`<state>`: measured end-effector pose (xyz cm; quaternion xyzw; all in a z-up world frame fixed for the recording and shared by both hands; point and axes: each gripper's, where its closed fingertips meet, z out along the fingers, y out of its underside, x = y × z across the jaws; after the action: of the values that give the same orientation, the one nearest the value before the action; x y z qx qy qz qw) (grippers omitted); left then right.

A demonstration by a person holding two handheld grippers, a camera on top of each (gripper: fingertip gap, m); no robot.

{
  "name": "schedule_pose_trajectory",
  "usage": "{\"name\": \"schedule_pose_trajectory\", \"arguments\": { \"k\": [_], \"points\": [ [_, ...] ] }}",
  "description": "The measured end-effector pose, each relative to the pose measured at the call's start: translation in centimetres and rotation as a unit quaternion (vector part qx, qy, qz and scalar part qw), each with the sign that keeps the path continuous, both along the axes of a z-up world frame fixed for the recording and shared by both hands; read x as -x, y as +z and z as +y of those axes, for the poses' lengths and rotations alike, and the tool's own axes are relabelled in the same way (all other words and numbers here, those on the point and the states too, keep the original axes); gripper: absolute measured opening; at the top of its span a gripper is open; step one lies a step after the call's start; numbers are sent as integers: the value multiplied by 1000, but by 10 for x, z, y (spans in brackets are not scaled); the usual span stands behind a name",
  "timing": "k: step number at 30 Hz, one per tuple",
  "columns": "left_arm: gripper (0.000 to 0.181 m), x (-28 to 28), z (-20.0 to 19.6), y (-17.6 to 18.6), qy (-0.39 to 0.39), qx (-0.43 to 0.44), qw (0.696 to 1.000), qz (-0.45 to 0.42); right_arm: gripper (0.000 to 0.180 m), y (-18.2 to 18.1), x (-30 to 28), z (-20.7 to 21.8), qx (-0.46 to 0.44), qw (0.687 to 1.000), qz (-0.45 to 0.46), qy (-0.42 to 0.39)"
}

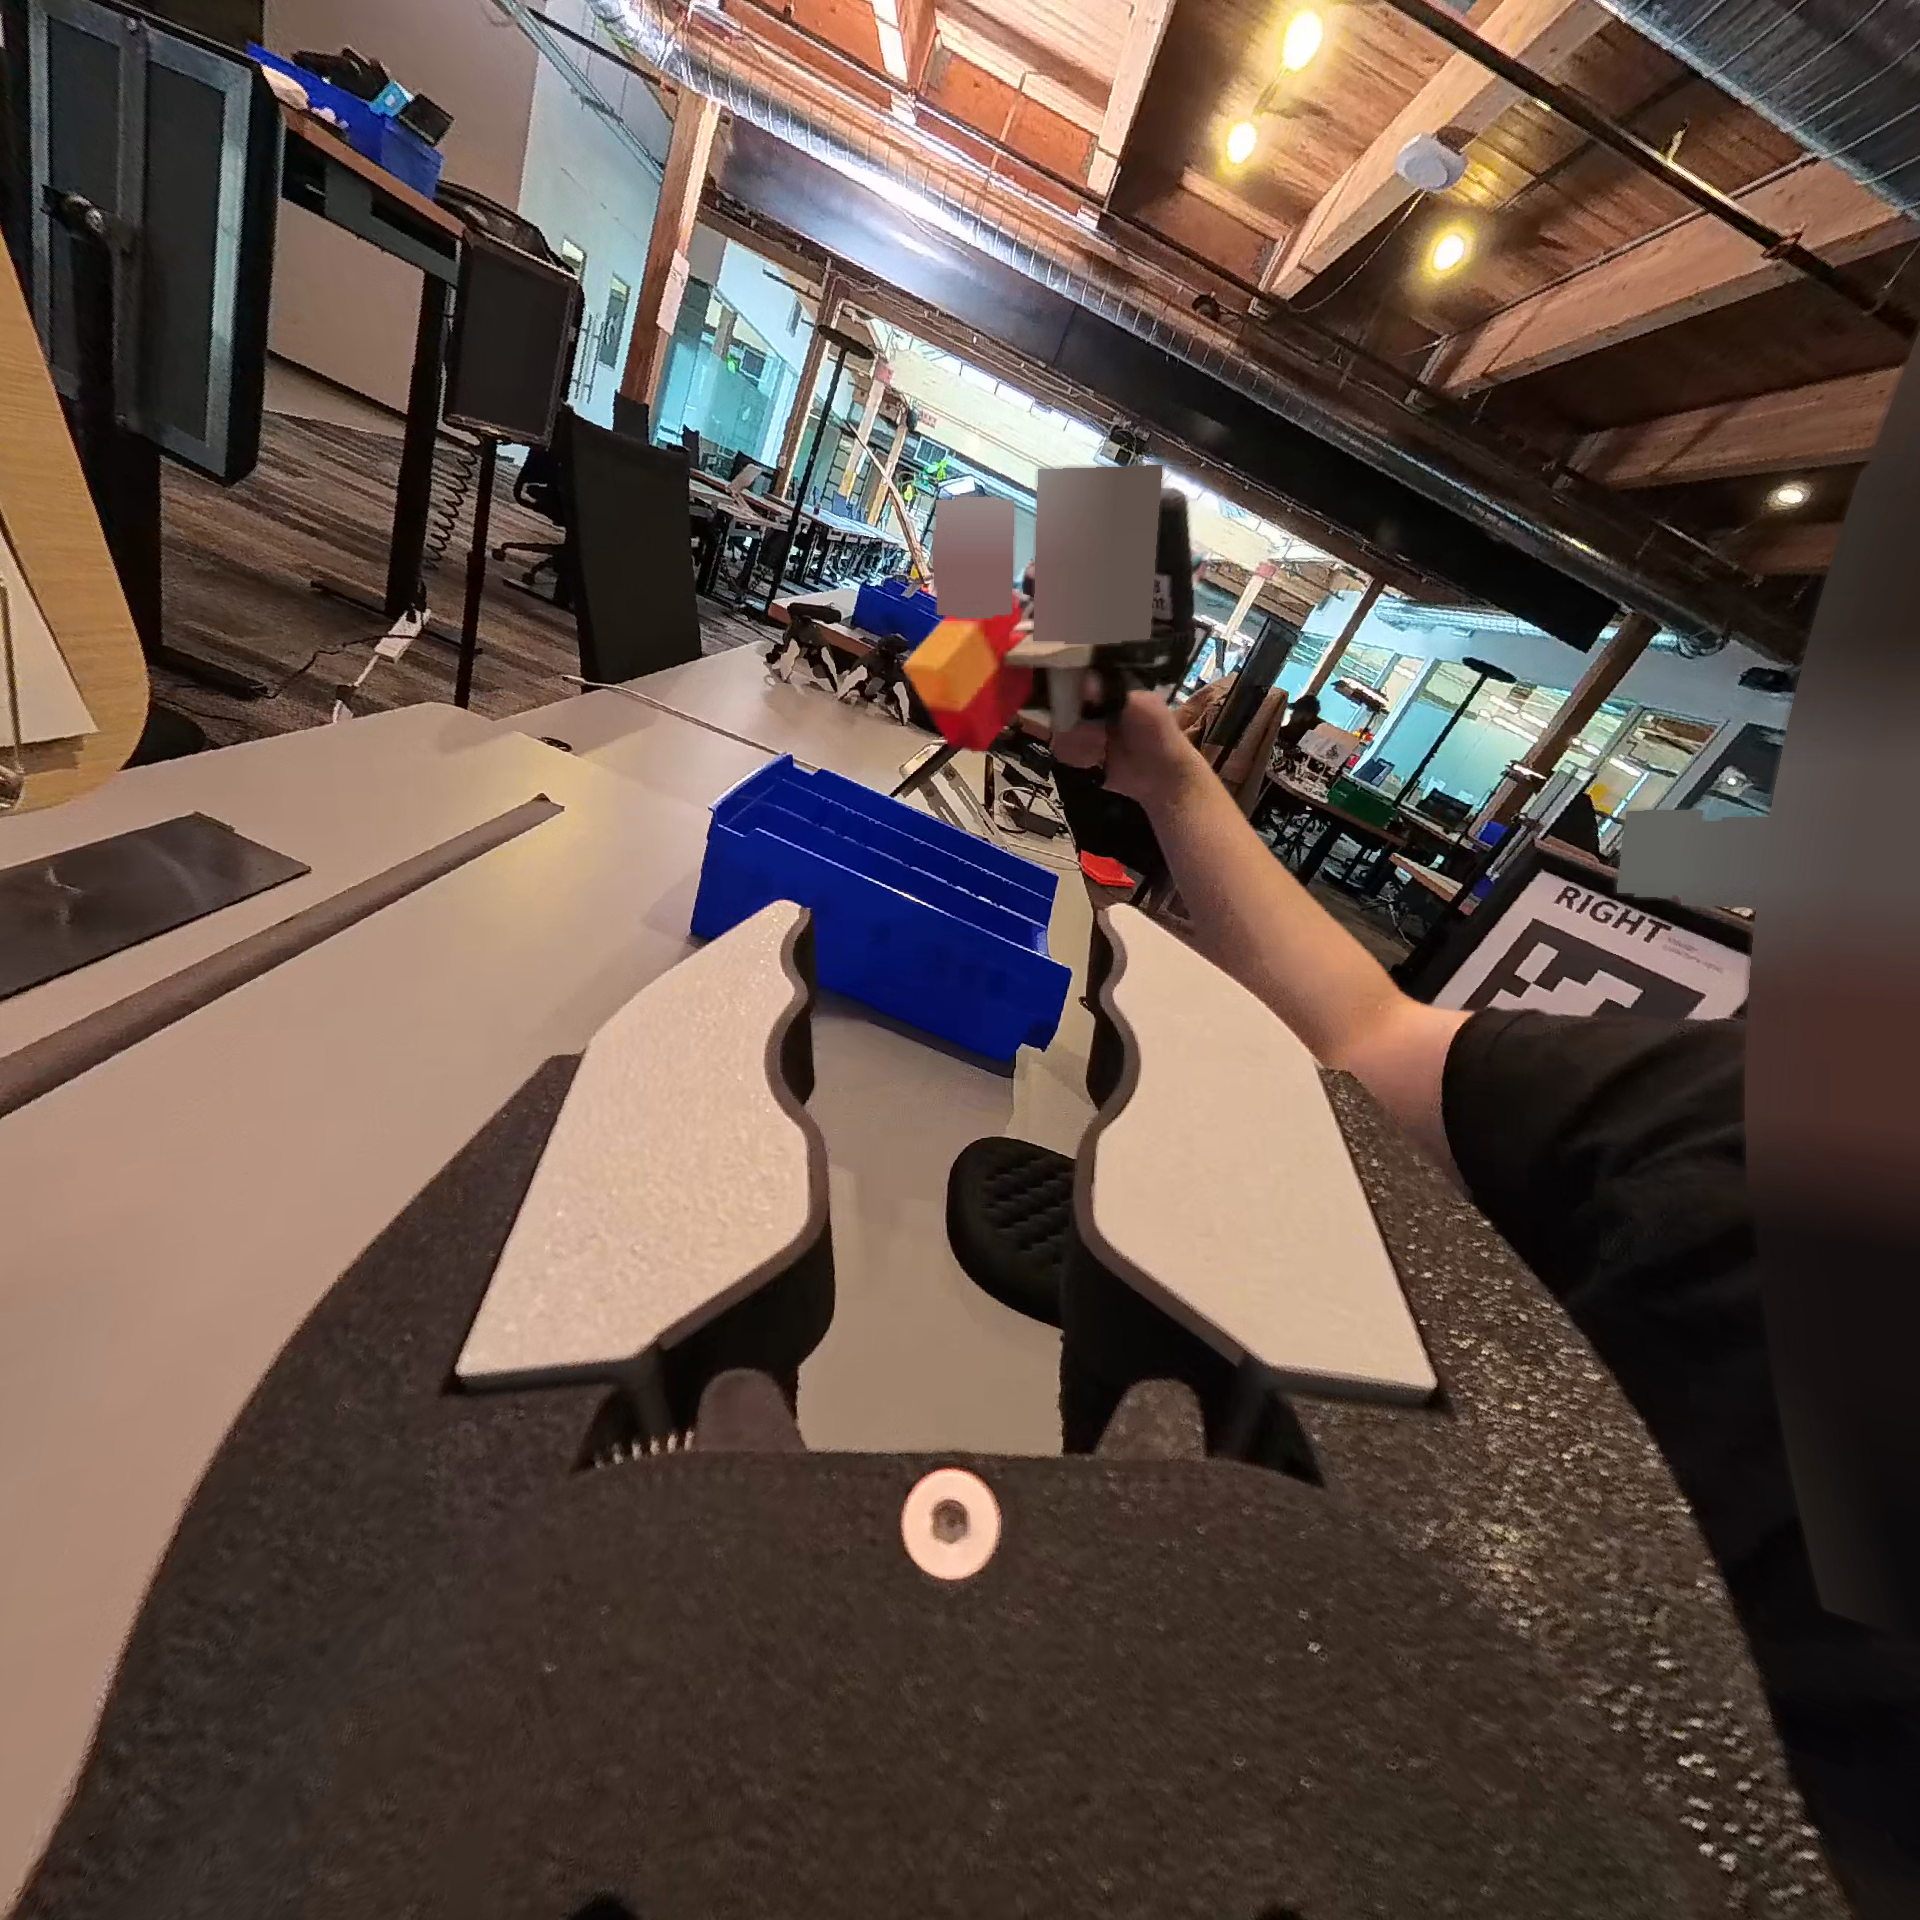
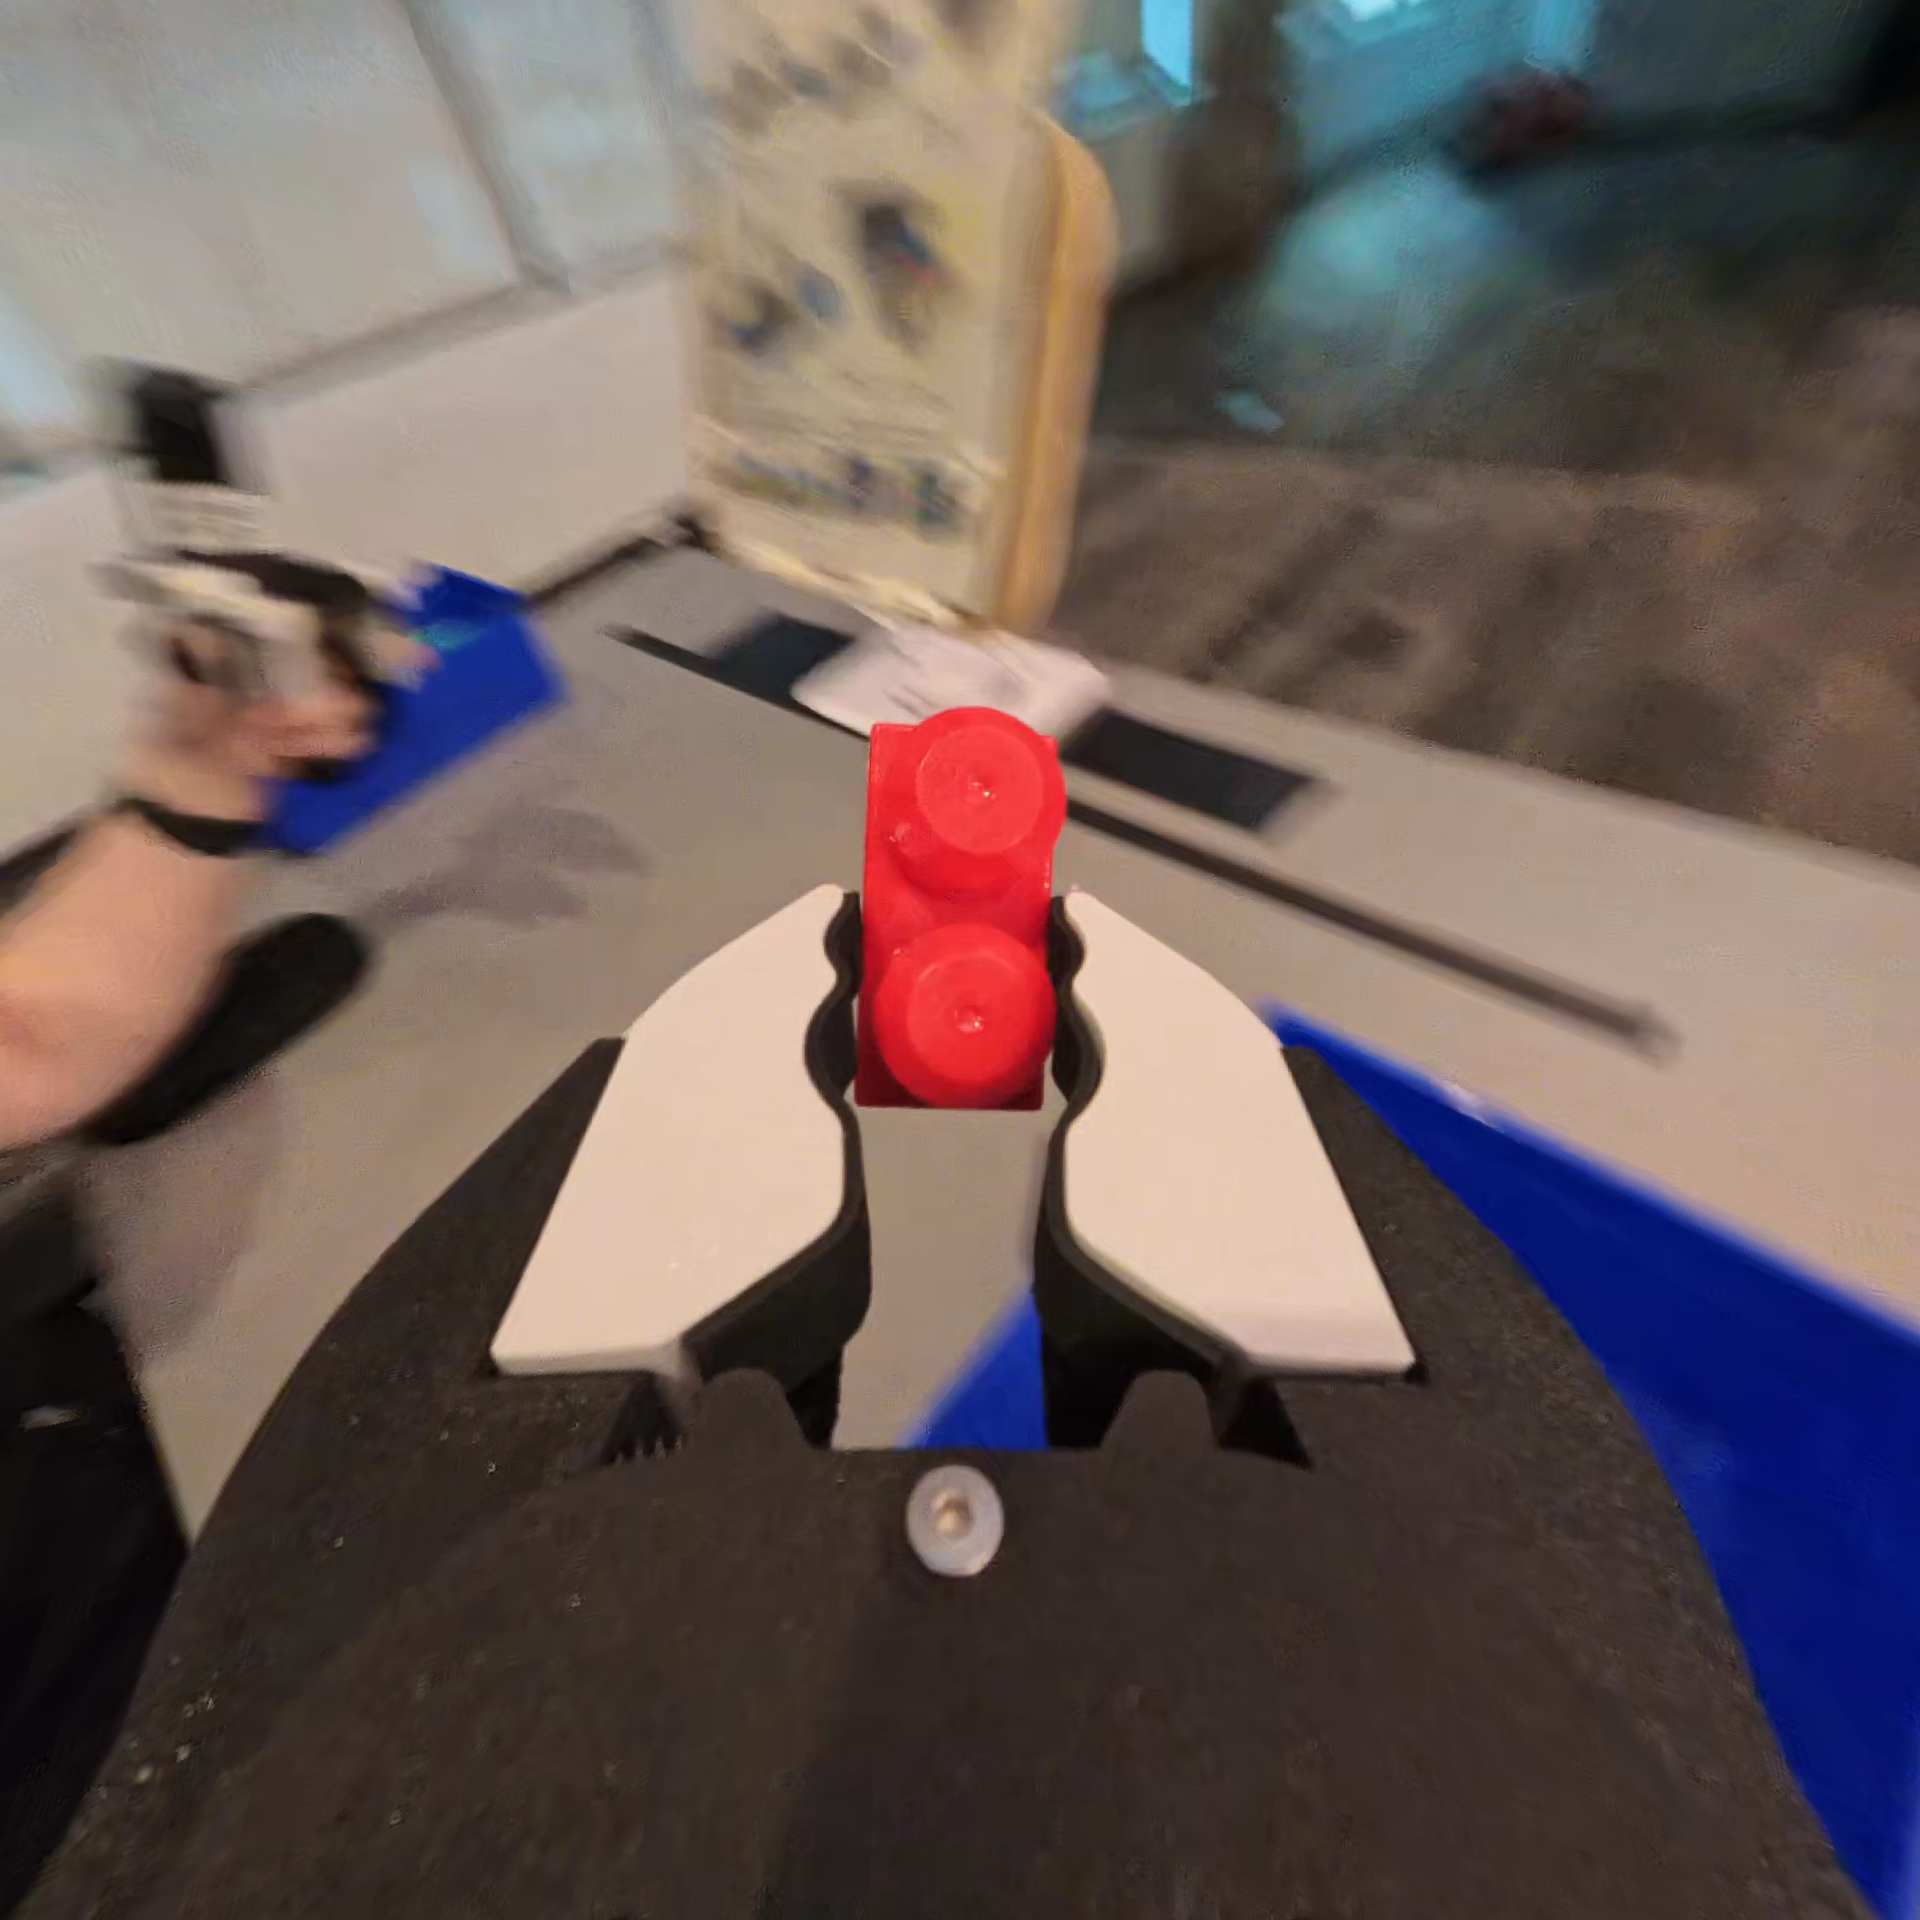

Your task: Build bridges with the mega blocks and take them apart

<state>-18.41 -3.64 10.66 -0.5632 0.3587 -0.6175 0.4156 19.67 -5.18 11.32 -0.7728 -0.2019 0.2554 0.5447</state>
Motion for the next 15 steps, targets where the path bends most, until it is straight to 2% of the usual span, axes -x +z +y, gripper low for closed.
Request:
{"name": "schedule_pose_trajectory", "arguments": {
  "k": [2, 4, 8, 11, 15],
  "points": [
    [50, -1, 1, -2, 2, 3, 1000, 3, 33, -37, -47, 6, 80, 992, -21, -92],
    [50, -3, 2, -5, 2, 4, 1000, 9, 34, -73, -67, 11, 129, 982, -68, -124],
    [50, -5, 0, -8, 1, 2, 1000, 18, 35, -138, -80, 26, 185, 952, -239, -49],
    [50, -9, -4, -6, -5, 2, 1000, 16, 34, -170, -68, 40, 179, 938, -290, 67],
    [50, -17, -14, -8, -9, -14, 999, 33, 34, -212, -70, 50, 169, 897, -370, 172]
  ]
}}
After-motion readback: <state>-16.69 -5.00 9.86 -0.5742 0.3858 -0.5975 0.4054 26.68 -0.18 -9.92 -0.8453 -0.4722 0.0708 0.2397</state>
